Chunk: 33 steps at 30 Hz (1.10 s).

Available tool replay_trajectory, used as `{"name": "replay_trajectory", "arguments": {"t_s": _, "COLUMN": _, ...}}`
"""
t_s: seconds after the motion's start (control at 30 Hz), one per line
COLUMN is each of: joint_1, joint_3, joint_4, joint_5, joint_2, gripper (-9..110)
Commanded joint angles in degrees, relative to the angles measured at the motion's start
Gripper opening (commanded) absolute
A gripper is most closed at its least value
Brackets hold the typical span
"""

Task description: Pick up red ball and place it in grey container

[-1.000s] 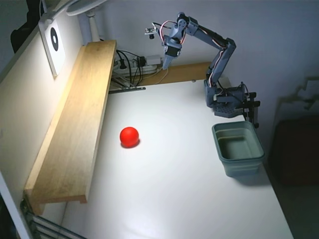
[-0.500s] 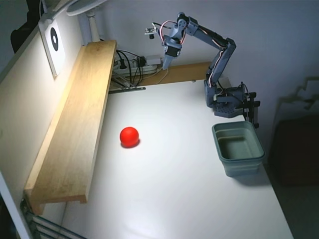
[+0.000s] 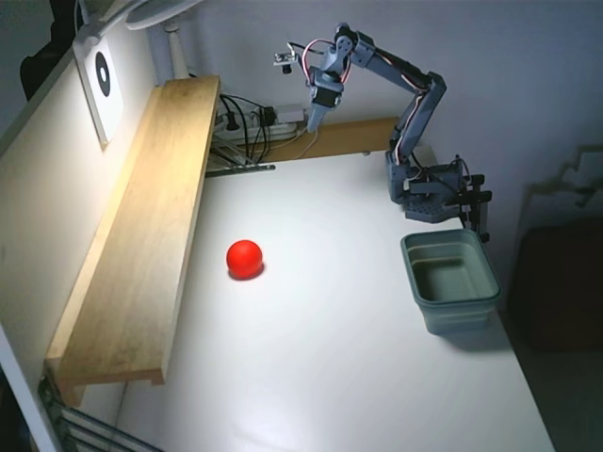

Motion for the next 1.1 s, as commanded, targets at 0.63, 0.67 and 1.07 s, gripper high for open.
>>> {"name": "replay_trajectory", "arguments": {"t_s": 0.63, "joint_1": -11.14, "joint_3": -1.86, "joint_4": 0.68, "joint_5": 0.09, "joint_2": 1.64, "gripper": 38}}
{"name": "replay_trajectory", "arguments": {"t_s": 0.67, "joint_1": -13.04, "joint_3": -1.86, "joint_4": 0.68, "joint_5": 0.09, "joint_2": 1.64, "gripper": 38}}
{"name": "replay_trajectory", "arguments": {"t_s": 1.07, "joint_1": -21.02, "joint_3": -1.86, "joint_4": 0.68, "joint_5": 0.09, "joint_2": 1.64, "gripper": 38}}
